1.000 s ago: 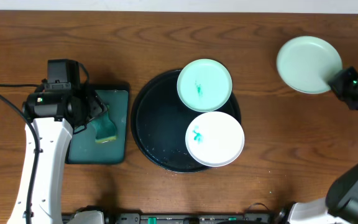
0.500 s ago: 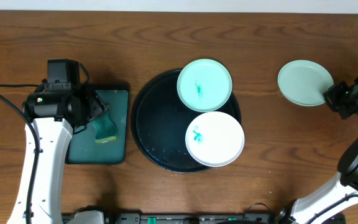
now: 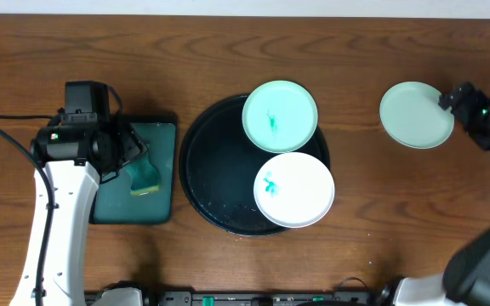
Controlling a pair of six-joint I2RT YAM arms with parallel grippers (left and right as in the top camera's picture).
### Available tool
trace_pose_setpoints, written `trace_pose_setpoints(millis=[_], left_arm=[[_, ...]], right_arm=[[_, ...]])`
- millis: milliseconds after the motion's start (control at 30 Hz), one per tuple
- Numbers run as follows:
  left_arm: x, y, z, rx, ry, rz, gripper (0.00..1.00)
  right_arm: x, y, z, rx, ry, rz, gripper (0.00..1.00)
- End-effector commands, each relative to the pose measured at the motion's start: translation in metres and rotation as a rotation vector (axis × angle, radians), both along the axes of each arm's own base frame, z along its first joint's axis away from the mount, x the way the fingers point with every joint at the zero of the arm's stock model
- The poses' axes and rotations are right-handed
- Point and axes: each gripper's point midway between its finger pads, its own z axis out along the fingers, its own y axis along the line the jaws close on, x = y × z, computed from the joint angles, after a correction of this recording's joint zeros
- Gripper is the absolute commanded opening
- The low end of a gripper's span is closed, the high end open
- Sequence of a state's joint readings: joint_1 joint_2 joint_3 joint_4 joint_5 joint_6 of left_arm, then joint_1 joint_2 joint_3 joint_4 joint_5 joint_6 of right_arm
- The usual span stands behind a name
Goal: Clean dirty plates on tray and stack at the side
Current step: 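Move the right gripper back to the rim of the other pale green plate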
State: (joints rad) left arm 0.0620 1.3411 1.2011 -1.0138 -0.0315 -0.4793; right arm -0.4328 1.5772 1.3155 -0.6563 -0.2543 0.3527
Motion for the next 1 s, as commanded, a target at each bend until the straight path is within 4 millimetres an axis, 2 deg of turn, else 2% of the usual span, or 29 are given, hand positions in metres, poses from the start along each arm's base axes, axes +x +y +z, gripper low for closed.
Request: trace_pose_setpoints(millis=[0,133,233,267,300,333,367,400,467,567,767,867,967], left_arm=[[-0.003,0.001,-0.004,-0.004,0.02,0.016,0.8],[-0.007,0.001,-0.005,-0.005,0.039,0.016,0.8],[-0.008,0.0,-0.006,-0.006,0.042,0.016,0.8],[-0.008,0.0,-0.006,-0.007,0.042,0.016,0.8],[-0.008,-0.001,-0.006,-0.012,0.042,0.014,0.8],[-0.008,-0.002,-0.006,-0.021,0.041,0.011,0.8],[-0.008,-0.004,-0.006,-0.032,0.041,0.007,0.8],[-0.008,-0.006,-0.006,-0.045,0.04,0.003,0.81],[-0.007,-0.008,-0.006,-0.055,0.039,0.0,0.8],[-0.008,-0.008,-0.006,-0.054,0.039,0.0,0.8],[-0.007,-0.008,-0.006,-0.051,0.039,0.001,0.8],[-0.007,-0.008,-0.006,-0.051,0.039,0.001,0.8],[-0.007,-0.008,-0.006,-0.051,0.039,0.001,0.8]], right_arm=[[-0.003,0.045,0.048,-0.047,-0.095,0.123,0.99],[-0.011,0.096,0.082,-0.057,-0.178,0.248,0.99],[-0.009,0.138,0.098,-0.083,-0.262,0.453,0.95],[-0.009,0.152,0.099,-0.076,-0.271,0.508,0.91],[-0.009,0.161,0.095,-0.068,-0.261,0.536,0.67],[-0.008,0.168,0.089,-0.061,-0.245,0.558,0.45],[-0.007,0.176,0.081,-0.057,-0.225,0.584,0.36],[-0.004,0.184,0.072,-0.054,-0.204,0.612,0.36],[0.003,0.198,0.048,-0.035,-0.148,0.655,0.5],[0.016,0.216,0.01,-0.004,-0.073,0.697,0.59],[0.042,0.253,-0.069,0.055,0.024,0.778,0.58],[0.051,0.268,-0.095,0.097,0.026,0.815,0.57],[0.06,0.273,-0.116,0.121,0.033,0.795,0.58]])
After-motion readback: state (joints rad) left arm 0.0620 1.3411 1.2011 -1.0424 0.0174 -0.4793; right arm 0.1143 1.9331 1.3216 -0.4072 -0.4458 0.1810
